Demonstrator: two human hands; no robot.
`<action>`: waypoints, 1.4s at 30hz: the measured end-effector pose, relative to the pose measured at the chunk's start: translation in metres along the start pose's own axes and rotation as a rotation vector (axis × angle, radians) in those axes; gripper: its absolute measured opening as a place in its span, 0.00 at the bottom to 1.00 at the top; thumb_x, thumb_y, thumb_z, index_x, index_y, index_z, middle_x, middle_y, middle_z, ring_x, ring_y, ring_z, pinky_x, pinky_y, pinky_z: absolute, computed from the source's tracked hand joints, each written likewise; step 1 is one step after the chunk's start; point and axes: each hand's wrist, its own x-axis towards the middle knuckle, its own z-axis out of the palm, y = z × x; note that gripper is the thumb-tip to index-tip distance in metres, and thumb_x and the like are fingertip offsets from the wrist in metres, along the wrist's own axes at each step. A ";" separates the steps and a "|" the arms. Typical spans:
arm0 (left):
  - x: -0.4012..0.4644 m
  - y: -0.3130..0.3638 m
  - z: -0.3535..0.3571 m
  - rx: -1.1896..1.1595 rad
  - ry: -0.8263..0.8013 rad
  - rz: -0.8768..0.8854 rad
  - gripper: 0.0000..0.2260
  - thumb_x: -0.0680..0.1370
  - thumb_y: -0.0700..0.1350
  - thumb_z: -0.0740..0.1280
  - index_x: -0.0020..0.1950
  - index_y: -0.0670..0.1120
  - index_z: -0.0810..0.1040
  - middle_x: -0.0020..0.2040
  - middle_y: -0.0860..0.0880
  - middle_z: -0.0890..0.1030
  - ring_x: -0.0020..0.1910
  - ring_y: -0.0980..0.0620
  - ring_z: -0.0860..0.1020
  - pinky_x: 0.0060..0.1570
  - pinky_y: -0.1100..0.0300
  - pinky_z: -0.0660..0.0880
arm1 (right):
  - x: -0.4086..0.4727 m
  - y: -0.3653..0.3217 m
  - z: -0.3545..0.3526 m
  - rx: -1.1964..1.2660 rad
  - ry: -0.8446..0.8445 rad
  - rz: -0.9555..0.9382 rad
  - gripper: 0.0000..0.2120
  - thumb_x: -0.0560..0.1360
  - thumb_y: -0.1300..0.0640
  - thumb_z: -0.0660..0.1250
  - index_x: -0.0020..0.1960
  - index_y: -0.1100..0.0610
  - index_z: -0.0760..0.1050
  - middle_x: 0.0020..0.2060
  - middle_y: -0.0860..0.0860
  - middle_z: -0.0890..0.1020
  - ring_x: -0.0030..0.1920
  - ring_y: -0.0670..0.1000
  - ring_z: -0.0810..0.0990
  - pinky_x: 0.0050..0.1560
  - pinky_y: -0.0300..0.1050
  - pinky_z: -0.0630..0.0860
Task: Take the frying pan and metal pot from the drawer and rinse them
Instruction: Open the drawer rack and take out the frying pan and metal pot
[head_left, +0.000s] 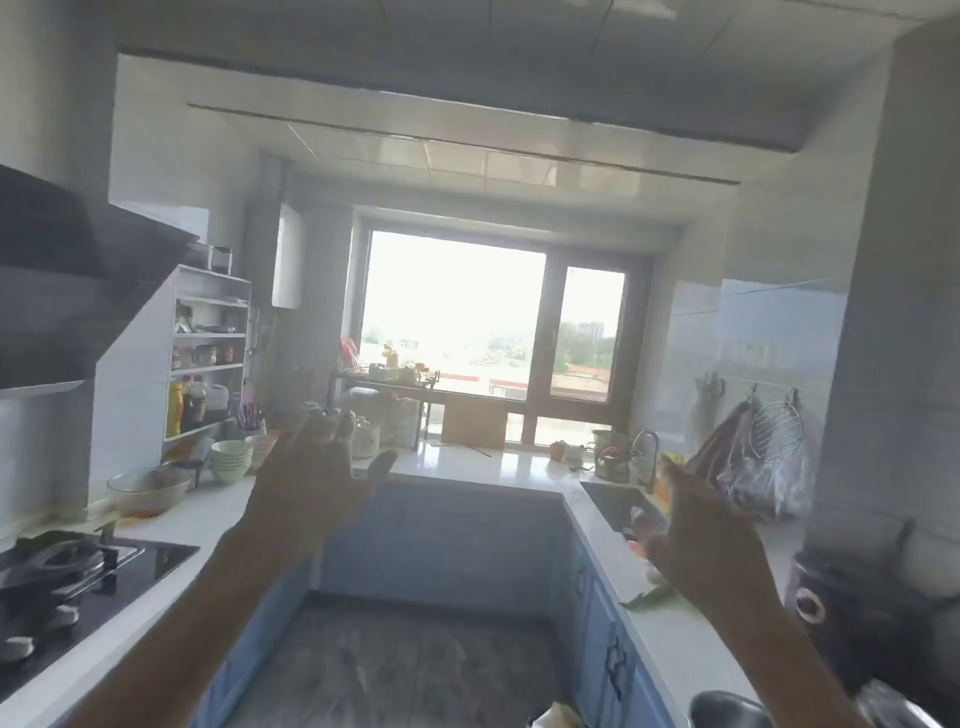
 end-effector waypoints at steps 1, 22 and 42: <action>0.021 -0.008 0.006 -0.012 0.021 0.022 0.35 0.77 0.66 0.46 0.74 0.43 0.64 0.74 0.43 0.66 0.74 0.44 0.63 0.72 0.47 0.56 | 0.022 -0.009 0.013 0.030 0.018 -0.007 0.30 0.74 0.51 0.65 0.72 0.57 0.61 0.67 0.56 0.73 0.67 0.55 0.72 0.71 0.53 0.62; 0.446 0.018 0.298 -0.057 -0.006 0.036 0.34 0.76 0.67 0.50 0.77 0.49 0.55 0.76 0.47 0.61 0.76 0.47 0.58 0.72 0.50 0.59 | 0.409 -0.024 0.373 0.044 -0.017 0.114 0.30 0.74 0.47 0.63 0.74 0.53 0.60 0.68 0.50 0.72 0.68 0.53 0.70 0.68 0.49 0.66; 0.876 0.087 0.672 -0.351 -0.185 0.004 0.30 0.78 0.62 0.54 0.76 0.50 0.56 0.74 0.50 0.66 0.73 0.48 0.64 0.67 0.49 0.63 | 0.813 0.039 0.752 0.133 -0.267 0.228 0.28 0.74 0.48 0.64 0.72 0.48 0.62 0.69 0.50 0.70 0.67 0.54 0.70 0.64 0.49 0.68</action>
